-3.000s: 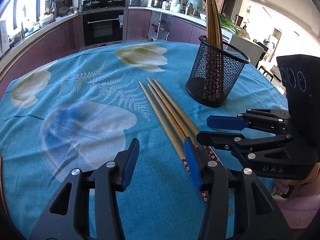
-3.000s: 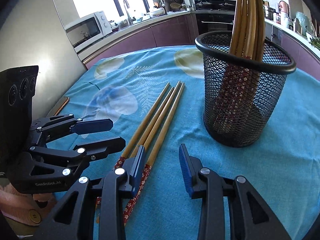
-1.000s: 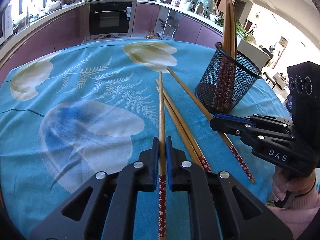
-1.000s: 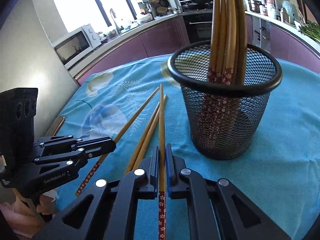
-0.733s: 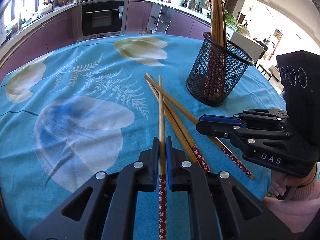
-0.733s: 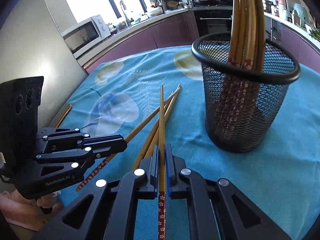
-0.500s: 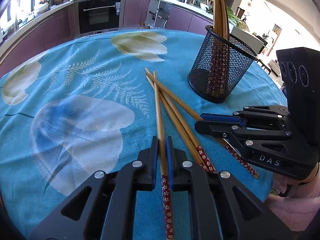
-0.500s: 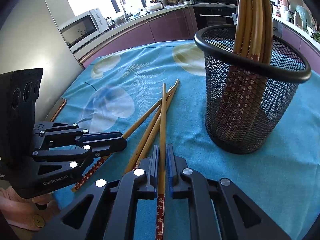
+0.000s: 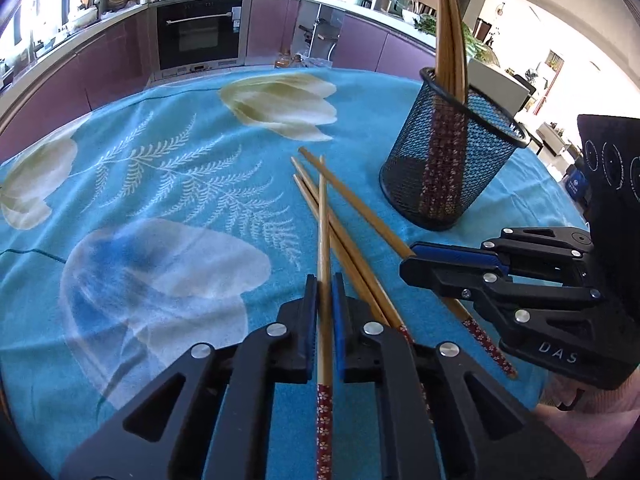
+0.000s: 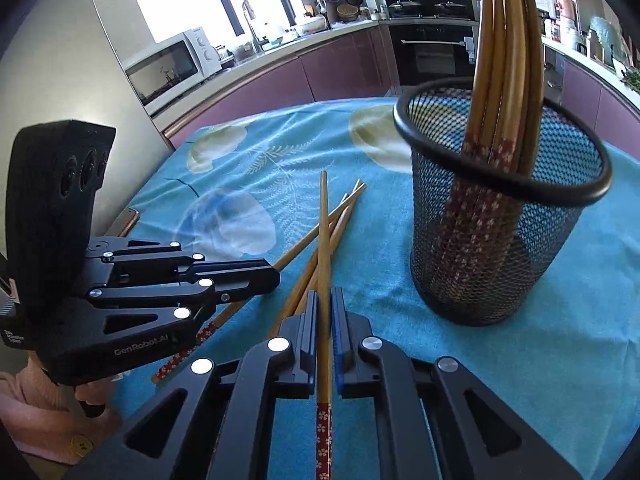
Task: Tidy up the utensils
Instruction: 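Carry the chopstick over the mesh holder and lower it inside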
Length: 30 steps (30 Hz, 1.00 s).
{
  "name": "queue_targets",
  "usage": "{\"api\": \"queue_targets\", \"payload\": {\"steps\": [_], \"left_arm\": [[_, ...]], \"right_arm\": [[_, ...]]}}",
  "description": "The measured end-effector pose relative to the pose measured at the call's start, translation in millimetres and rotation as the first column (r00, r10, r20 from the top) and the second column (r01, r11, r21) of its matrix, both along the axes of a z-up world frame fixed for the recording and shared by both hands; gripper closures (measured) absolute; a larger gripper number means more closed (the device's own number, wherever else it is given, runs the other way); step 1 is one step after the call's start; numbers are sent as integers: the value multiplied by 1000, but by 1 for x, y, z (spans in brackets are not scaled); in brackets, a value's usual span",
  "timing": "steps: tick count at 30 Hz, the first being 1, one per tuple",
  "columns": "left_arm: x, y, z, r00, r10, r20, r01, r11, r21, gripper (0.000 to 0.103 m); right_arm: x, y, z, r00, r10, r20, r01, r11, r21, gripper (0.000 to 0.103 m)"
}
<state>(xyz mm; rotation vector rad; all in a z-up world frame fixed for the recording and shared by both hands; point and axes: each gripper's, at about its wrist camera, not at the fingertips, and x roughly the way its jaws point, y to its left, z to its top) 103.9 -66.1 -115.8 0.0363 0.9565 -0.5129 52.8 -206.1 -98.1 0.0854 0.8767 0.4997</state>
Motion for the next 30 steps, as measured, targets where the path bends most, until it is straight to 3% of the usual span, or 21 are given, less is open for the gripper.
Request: {"api": "queue_targets", "payload": {"steps": [15,30], "left_arm": [[-29,15,76,988,-50,144,76,982,-174,95],[-40,17,122,968,-73,241,136,958,-254,95]], "right_arm": [[-24,-36,52,990,-30,139,13,993,117,97],[-25,-56,86,967,-70,244,30,986,162,97]]}}
